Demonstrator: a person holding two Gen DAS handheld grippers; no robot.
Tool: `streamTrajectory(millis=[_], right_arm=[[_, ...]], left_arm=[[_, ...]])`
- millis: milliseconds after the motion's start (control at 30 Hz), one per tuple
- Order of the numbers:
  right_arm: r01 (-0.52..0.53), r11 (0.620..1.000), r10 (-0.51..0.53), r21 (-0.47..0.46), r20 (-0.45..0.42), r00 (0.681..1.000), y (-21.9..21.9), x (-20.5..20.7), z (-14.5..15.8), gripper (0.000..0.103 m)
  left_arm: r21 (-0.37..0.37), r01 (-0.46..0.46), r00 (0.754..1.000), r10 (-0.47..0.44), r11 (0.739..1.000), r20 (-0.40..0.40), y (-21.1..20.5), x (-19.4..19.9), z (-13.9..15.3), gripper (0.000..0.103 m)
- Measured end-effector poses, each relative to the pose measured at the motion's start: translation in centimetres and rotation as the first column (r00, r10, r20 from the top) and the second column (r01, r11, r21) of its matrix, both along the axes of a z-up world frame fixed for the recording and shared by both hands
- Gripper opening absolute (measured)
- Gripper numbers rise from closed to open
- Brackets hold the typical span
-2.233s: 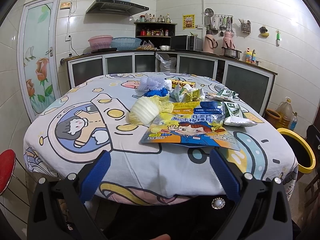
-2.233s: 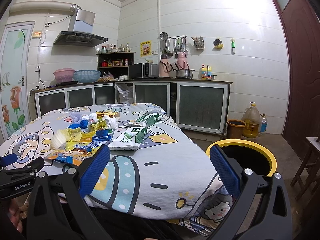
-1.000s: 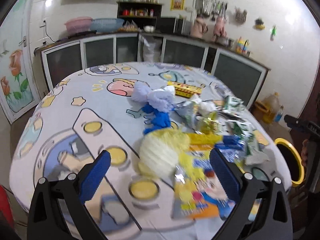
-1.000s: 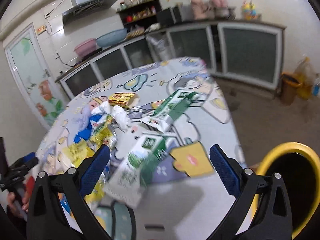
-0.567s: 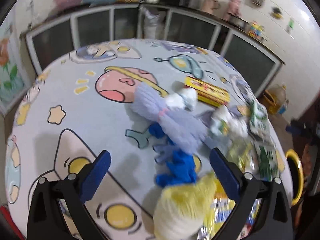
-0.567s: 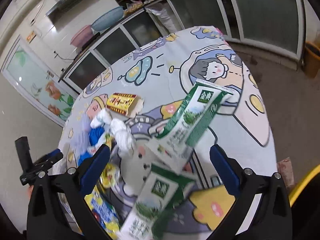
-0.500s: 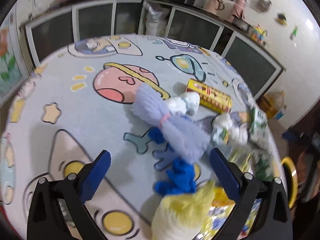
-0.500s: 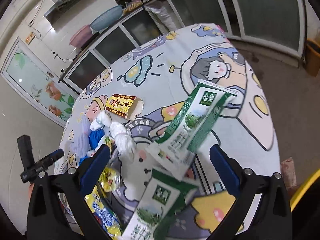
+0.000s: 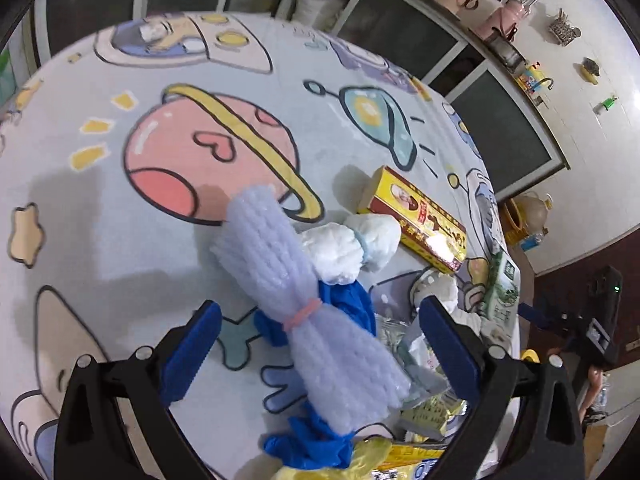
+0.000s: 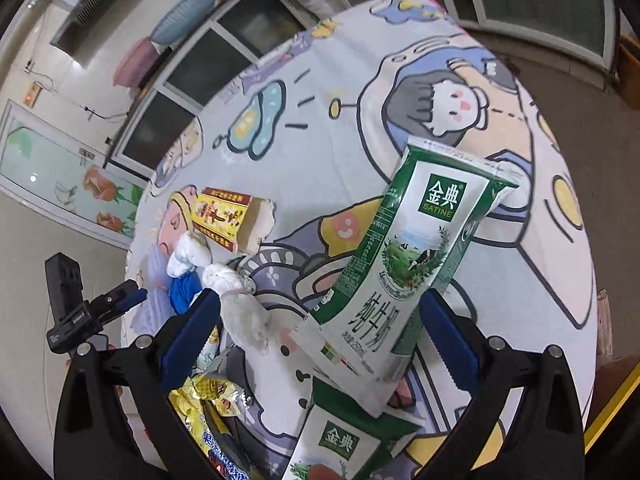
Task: Collect trash
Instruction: 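Grasp the lavender foam net with left tool while right tool grasps green milk cartons, then carry the foam net and milk cartons over the yellow-rimmed bin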
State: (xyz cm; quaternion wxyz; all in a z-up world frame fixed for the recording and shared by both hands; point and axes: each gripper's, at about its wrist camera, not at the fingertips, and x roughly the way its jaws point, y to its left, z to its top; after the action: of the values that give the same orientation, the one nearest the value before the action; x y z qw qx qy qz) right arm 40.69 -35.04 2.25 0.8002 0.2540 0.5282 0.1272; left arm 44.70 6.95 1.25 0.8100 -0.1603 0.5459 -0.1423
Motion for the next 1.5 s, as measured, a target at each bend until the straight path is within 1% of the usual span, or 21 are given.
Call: streamTrajectory(millis=[67, 133, 267, 400, 500, 533, 600, 700, 800, 867, 967, 1100, 1133, 1200, 1267, 1300, 1333, 1367, 1400, 1467, 1500], right_arm=[[0.027, 0.999, -0.028, -0.018, -0.033, 0.999, -0.1, 0.6, -0.5, 0.096], [0.054, 0.999, -0.054, -0.006, -0.057, 0.997, -0.5, 0.9, -0.7, 0.096], [0.081, 0.995, -0.087, -0.065, -0.093, 0.992, -0.8, 1.5, -1.0, 0.096], [0.074, 0.996, -0.080, -0.045, -0.145, 0.986, -0.6, 2.6, -2.0, 0.096], [0.077, 0.994, -0.087, -0.074, -0.150, 0.985, -0.4, 3.1, -2.2, 0.096], [0.079, 0.994, -0.089, -0.074, -0.152, 0.984, -0.5, 3.1, -2.3, 0.096], [0.067, 0.995, -0.078, -0.080, -0.151, 0.985, -0.4, 3.1, -2.4, 0.095], [0.056, 0.995, -0.070, -0.086, -0.168, 0.983, -0.2, 3.4, -2.9, 0.095], [0.065, 0.994, -0.080, -0.085, -0.193, 0.978, -0.3, 3.9, -3.8, 0.095], [0.074, 0.994, -0.088, -0.076, -0.200, 0.976, -0.4, 4.3, -4.1, 0.095], [0.080, 0.994, -0.094, -0.075, -0.202, 0.975, -0.6, 4.3, -4.1, 0.092], [0.083, 0.993, -0.098, -0.080, -0.206, 0.974, -1.0, 4.2, -3.9, 0.083], [0.084, 0.993, -0.099, -0.079, -0.209, 0.973, -1.1, 4.2, -3.9, 0.081], [0.085, 0.994, -0.099, -0.072, -0.213, 0.972, -1.3, 4.2, -3.9, 0.081], [0.087, 0.994, -0.101, -0.072, -0.221, 0.970, -1.4, 4.3, -4.1, 0.080], [0.086, 0.993, -0.101, -0.075, -0.222, 0.970, -1.5, 4.3, -4.1, 0.079], [0.082, 0.993, -0.098, -0.081, -0.223, 0.970, -1.4, 4.3, -4.1, 0.077], [0.079, 0.992, -0.099, -0.097, -0.224, 0.969, -1.3, 4.3, -4.2, 0.075], [0.075, 0.991, -0.100, -0.115, -0.230, 0.968, -1.3, 4.3, -4.3, 0.070], [0.074, 0.989, -0.102, -0.130, -0.226, 0.969, -1.3, 4.2, -4.2, 0.067], [0.070, 0.988, -0.100, -0.139, -0.219, 0.971, -1.2, 4.2, -4.1, 0.042]], left_arm=[[-0.010, 0.013, 1.000, -0.013, 1.000, -0.017, -0.5, 0.6, -0.3, 0.095], [0.002, 0.016, 1.000, -0.016, 1.000, -0.024, -0.8, 0.9, -0.5, 0.095], [0.018, 0.035, 0.997, -0.034, 0.999, -0.075, -1.2, 1.6, -1.5, 0.095], [-0.013, 0.027, 0.992, -0.029, 1.000, -0.124, -1.2, 2.6, -2.6, 0.095], [-0.035, 0.007, 0.989, -0.012, 0.999, -0.146, -1.1, 3.0, -2.9, 0.095], [-0.059, -0.006, 0.988, -0.003, 0.998, -0.156, -0.9, 2.7, -2.9, 0.095], [-0.103, 0.003, 0.987, -0.020, 0.995, -0.159, -0.5, 2.0, -2.6, 0.095], [-0.050, -0.005, 0.991, -0.002, 0.999, -0.133, 0.1, 2.0, -2.3, 0.095], [-0.049, -0.032, 0.991, 0.025, 0.998, -0.135, 1.0, 3.3, -2.7, 0.095], [-0.086, -0.068, 0.987, 0.055, 0.994, -0.148, 1.8, 4.4, -3.5, 0.095], [-0.113, -0.098, 0.980, 0.076, 0.989, -0.185, 2.3, 5.4, -4.8, 0.095], [-0.133, -0.098, 0.984, 0.077, 0.986, -0.159, 2.4, 4.8, -4.6, 0.092], [-0.149, -0.114, 0.984, 0.090, 0.982, -0.156, 2.9, 4.6, -4.4, 0.089], [-0.179, -0.151, 0.981, 0.126, 0.972, -0.147, 3.6, 4.3, -4.0, 0.089], [-0.154, -0.161, 0.979, 0.138, 0.975, -0.149, 3.7, 4.6, -4.1, 0.079], [-0.162, -0.177, 0.976, 0.152, 0.971, -0.155, 3.9, 4.6, -4.3, 0.062], [-0.199, -0.180, 0.974, 0.146, 0.963, -0.174, 4.0, 4.9, -4.8, 0.047], [-0.219, -0.175, 0.972, 0.134, 0.960, -0.191, 4.0, 5.1, -5.3, 0.040], [-0.211, -0.176, 0.972, 0.135, 0.962, -0.193, 3.8, 5.1, -5.6, 0.038], [-0.155, -0.140, 0.980, 0.115, 0.978, -0.164, 2.7, 5.0, -5.6, 0.030], [-0.153, -0.132, 0.982, 0.108, 0.979, -0.154, 2.5, 5.0, -5.4, 0.026]])
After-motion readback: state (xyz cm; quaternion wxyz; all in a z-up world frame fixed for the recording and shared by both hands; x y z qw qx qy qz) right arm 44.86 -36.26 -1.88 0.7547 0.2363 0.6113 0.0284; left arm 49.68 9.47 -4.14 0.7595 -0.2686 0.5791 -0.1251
